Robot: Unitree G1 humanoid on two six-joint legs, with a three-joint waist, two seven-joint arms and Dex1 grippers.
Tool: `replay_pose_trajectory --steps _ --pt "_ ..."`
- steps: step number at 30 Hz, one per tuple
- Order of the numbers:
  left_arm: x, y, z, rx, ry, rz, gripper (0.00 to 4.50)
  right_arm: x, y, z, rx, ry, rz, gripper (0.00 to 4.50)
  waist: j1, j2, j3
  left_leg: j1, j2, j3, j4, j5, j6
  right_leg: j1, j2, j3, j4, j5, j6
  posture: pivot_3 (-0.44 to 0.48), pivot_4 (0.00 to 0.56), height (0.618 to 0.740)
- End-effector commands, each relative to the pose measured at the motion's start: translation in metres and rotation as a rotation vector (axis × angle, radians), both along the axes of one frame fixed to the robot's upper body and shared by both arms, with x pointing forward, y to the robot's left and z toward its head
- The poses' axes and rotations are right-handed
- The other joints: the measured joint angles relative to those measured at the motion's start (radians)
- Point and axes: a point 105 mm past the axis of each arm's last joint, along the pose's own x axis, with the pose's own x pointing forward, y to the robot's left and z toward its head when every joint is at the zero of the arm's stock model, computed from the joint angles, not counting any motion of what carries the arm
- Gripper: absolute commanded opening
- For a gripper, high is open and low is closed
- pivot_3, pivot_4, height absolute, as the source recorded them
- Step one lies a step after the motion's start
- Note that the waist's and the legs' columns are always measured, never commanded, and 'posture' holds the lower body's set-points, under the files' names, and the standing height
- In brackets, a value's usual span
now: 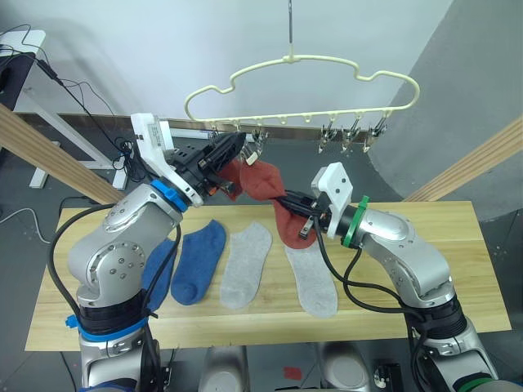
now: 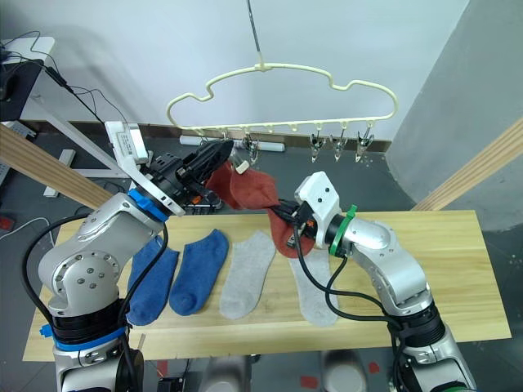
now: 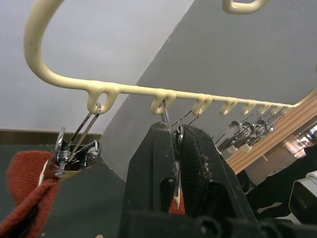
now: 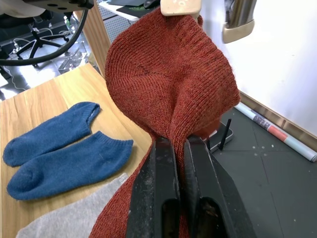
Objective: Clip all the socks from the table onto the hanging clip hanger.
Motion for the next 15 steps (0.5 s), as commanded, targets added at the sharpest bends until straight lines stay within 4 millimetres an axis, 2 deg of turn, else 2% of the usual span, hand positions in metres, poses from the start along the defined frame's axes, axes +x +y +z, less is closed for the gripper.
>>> replay_pose_trajectory --steps 1,7,9,15 --pt "-0.0077 -0.0015 0.0067 0.0 -0.04 -0.013 0.11 -0.0058 0.0044 0.0165 0.04 -0.057 0.025 0.0 0.0 0.0 0.0 0.0 0.0 0.0 0.0 0.0 0.0 0.0 0.0 0.0 0.0 0.0 0.0 -0.175 0.421 0.74" --pt "-0.008 0.0 0.0038 -0.022 -0.016 -0.018 0.11 -0.0054 0.0085 0.0154 0.042 -0.048 0.028 0.0 0.0 0.0 0.0 0.0 0.0 0.0 0.0 0.0 0.0 0.0 0.0 0.0 0.0 0.0 0.0 -0.172 0.423 0.74" --pt "-0.008 0.002 0.0055 -0.021 -0.026 -0.012 0.84 -0.0059 0.0094 0.0152 0.044 -0.045 0.031 0.0 0.0 0.0 0.0 0.0 0.0 0.0 0.0 0.0 0.0 0.0 0.0 0.0 0.0 0.0 0.0 -0.171 0.423 0.74" --pt "-0.0072 0.0044 0.0043 0.009 -0.035 0.01 2.44 -0.0058 0.0115 0.0137 0.041 -0.044 0.035 0.0 0.0 0.0 0.0 0.0 0.0 0.0 0.0 0.0 0.0 0.0 0.0 0.0 0.0 0.0 0.0 -0.165 0.423 0.74"
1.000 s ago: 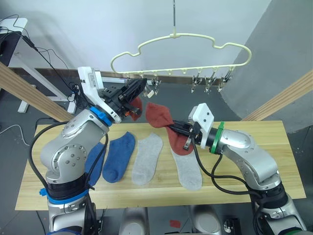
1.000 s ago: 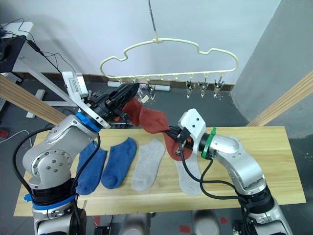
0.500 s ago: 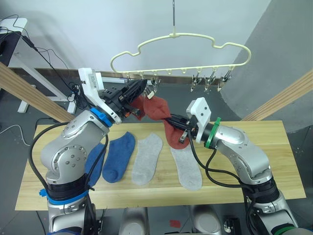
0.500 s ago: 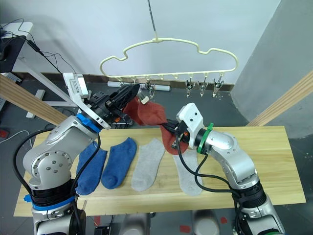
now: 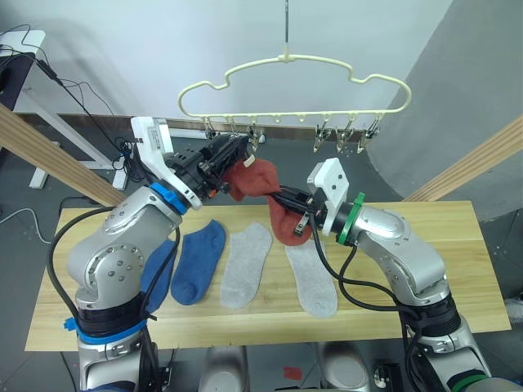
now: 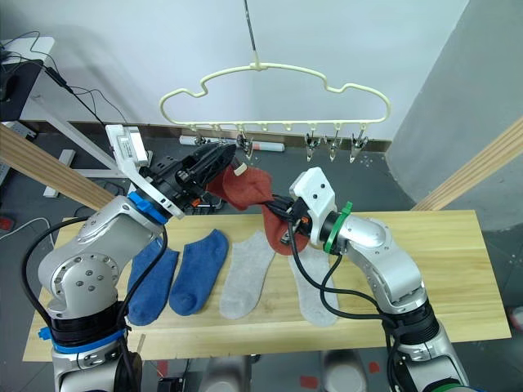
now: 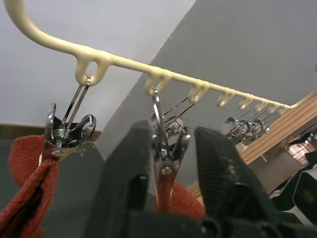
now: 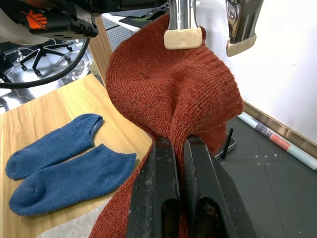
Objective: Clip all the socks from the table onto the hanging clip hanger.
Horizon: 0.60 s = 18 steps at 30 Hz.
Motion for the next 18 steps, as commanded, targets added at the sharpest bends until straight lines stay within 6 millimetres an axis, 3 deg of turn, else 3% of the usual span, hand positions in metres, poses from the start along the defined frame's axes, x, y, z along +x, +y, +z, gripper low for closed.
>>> replay_pose_trajectory --steps 1,4,6,11,18 --pt "-0.007 0.001 0.008 0.015 -0.056 0.001 2.69 -0.006 0.005 0.006 0.015 -0.027 0.028 0.26 0.0 0.0 0.0 0.0 0.0 0.0 0.0 0.0 0.0 0.0 0.0 0.0 0.0 0.0 0.0 -0.165 0.423 0.74" --pt "-0.008 0.003 0.006 0.044 -0.063 0.013 3.42 -0.004 0.006 0.002 -0.025 -0.036 0.027 1.12 0.0 0.0 0.0 0.0 0.0 0.0 0.0 0.0 0.0 0.0 0.0 0.0 0.0 0.0 0.0 -0.164 0.423 0.74" --pt "-0.008 0.006 0.005 0.061 -0.069 0.034 3.42 -0.004 0.006 -0.001 -0.059 -0.042 0.026 1.79 0.0 0.0 0.0 0.0 0.0 0.0 0.0 0.0 0.0 0.0 0.0 0.0 0.0 0.0 0.0 -0.164 0.423 0.74" --pt "-0.008 0.01 0.001 0.124 -0.107 0.093 3.42 -0.006 -0.012 -0.012 -0.137 -0.041 0.015 1.79 0.001 0.0 0.0 0.0 0.0 0.0 0.0 0.0 0.0 -0.001 0.0 0.001 0.0 0.0 0.0 -0.162 0.424 0.74" --pt "-0.02 0.0 0.001 0.253 -0.281 0.133 3.42 -0.02 -0.056 -0.016 -0.261 -0.051 0.026 1.79 0.004 0.001 0.001 -0.001 0.0 0.001 -0.001 0.0 0.0 -0.001 -0.002 0.001 -0.001 0.0 0.0 -0.169 0.423 0.74"
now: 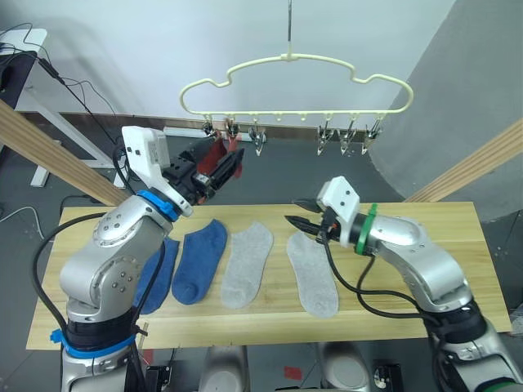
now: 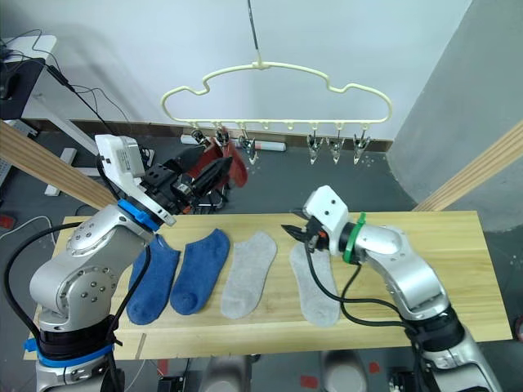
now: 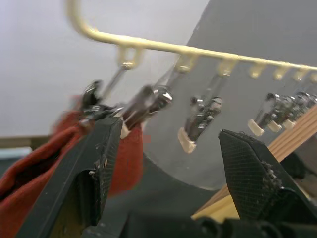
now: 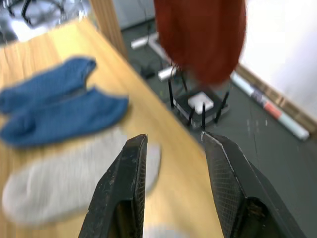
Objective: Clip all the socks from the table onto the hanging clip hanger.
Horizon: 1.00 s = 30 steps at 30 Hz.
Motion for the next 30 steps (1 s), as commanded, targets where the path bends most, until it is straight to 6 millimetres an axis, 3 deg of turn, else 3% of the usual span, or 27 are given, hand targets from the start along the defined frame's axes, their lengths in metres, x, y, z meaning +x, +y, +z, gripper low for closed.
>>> replay_pose_trajectory --steps 1,4,10,17,30 --pt "-0.017 -0.014 0.009 0.051 -0.144 -0.002 3.42 -0.015 -0.018 0.019 -0.022 -0.086 0.056 1.79 0.0 0.0 0.0 0.0 0.0 0.0 0.0 0.0 0.0 0.0 0.0 0.0 0.0 0.0 0.0 -0.179 0.421 0.74" --pt "-0.018 -0.021 0.001 0.036 -0.174 0.046 3.42 -0.02 -0.044 0.034 -0.04 -0.123 0.048 1.79 0.0 0.001 0.001 0.0 0.0 0.0 0.0 0.0 0.0 0.0 0.0 0.0 -0.001 0.0 0.0 -0.186 0.42 0.74" --pt "-0.016 -0.031 -0.013 0.005 -0.178 0.085 3.42 -0.026 -0.061 0.047 -0.05 -0.126 0.044 1.79 -0.006 0.0 0.001 0.0 -0.001 0.0 0.0 0.0 0.0 0.001 0.002 0.0 0.0 0.0 0.0 -0.212 0.411 0.74" --pt "-0.012 -0.043 -0.016 -0.024 -0.205 0.112 3.42 -0.029 -0.061 0.051 -0.037 -0.118 0.039 1.79 -0.006 0.0 0.001 0.0 -0.001 0.0 0.001 0.0 0.0 0.001 0.002 0.0 0.0 0.0 0.0 -0.223 0.401 0.74" --pt "0.005 -0.045 -0.021 -0.039 -0.196 0.193 3.42 -0.029 -0.062 0.055 -0.023 -0.092 0.039 1.79 -0.007 0.0 0.001 0.0 -0.002 0.0 0.001 0.0 0.001 0.001 0.002 0.0 0.001 0.0 0.0 -0.233 0.403 0.74"
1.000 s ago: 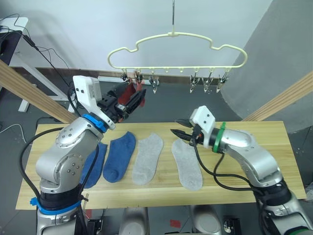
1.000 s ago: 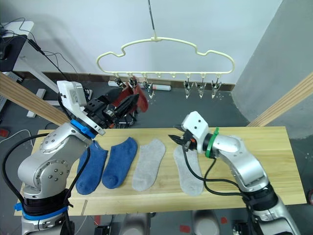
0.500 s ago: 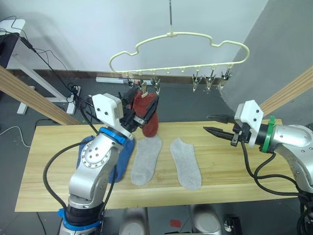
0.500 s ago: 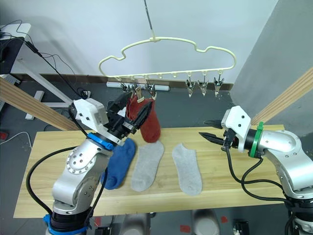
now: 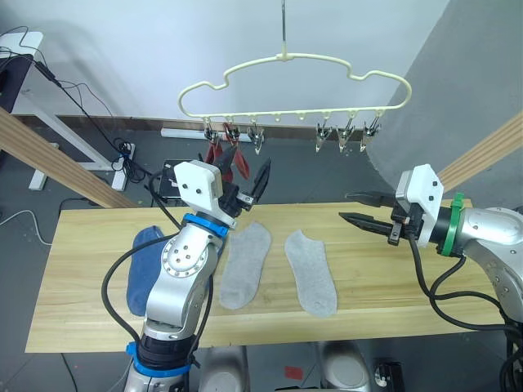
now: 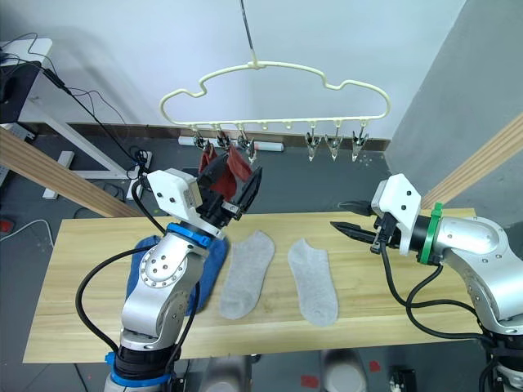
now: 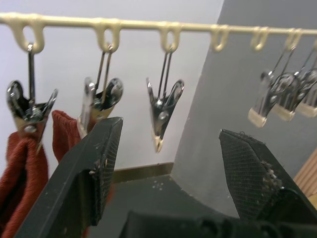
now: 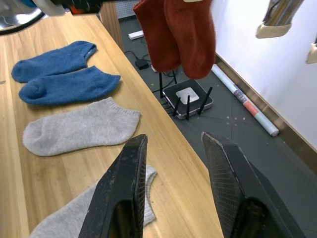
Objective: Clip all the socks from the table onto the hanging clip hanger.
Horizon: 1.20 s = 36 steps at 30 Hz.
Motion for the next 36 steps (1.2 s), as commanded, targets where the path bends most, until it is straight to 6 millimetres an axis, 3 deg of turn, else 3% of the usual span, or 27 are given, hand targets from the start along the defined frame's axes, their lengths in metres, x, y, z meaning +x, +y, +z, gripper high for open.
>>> replay_pose_trajectory --steps 1,2,5,9,25,36 --pt "-0.001 -0.004 0.009 -0.004 -0.046 -0.001 3.42 -0.004 0.0 0.012 0.004 -0.037 0.009 1.79 0.0 0.0 0.0 0.0 0.0 0.0 0.0 0.0 0.0 0.0 0.0 0.0 0.0 0.0 0.0 -0.237 0.403 0.74" --pt "0.001 -0.004 0.009 -0.008 -0.048 0.002 3.42 -0.004 0.0 0.012 0.007 -0.037 0.009 1.79 0.0 0.0 0.0 0.0 0.0 0.0 0.0 0.0 0.0 0.0 0.0 0.0 0.0 0.0 0.0 -0.237 0.403 0.74" --pt "0.004 -0.004 0.01 -0.014 -0.05 0.009 2.88 -0.004 0.0 0.014 0.012 -0.035 0.008 1.82 -0.001 0.0 0.0 0.0 0.0 0.0 0.0 0.0 0.0 0.0 0.0 0.0 0.0 0.0 0.0 -0.237 0.403 0.74" --pt "0.003 -0.008 0.01 -0.007 -0.059 -0.003 1.81 -0.004 0.0 0.014 0.009 -0.032 0.006 1.82 -0.002 0.0 0.0 0.0 0.0 0.0 0.0 0.0 0.0 0.0 0.0 0.0 0.0 0.0 0.0 -0.246 0.404 0.74" --pt "0.009 -0.006 0.017 -0.021 -0.068 0.036 1.81 -0.006 0.0 0.014 0.008 -0.016 0.008 1.82 -0.009 0.0 0.0 0.0 0.0 0.0 0.001 0.0 0.0 0.0 0.0 0.0 0.001 0.0 0.0 -0.244 0.404 0.74" --pt "0.016 -0.012 0.029 -0.036 -0.101 0.042 1.81 -0.01 0.011 0.027 0.09 0.002 0.07 1.82 -0.015 0.0 0.0 0.0 0.0 0.0 0.001 0.0 0.0 0.001 0.0 -0.001 0.001 0.0 0.0 -0.254 0.402 0.74"
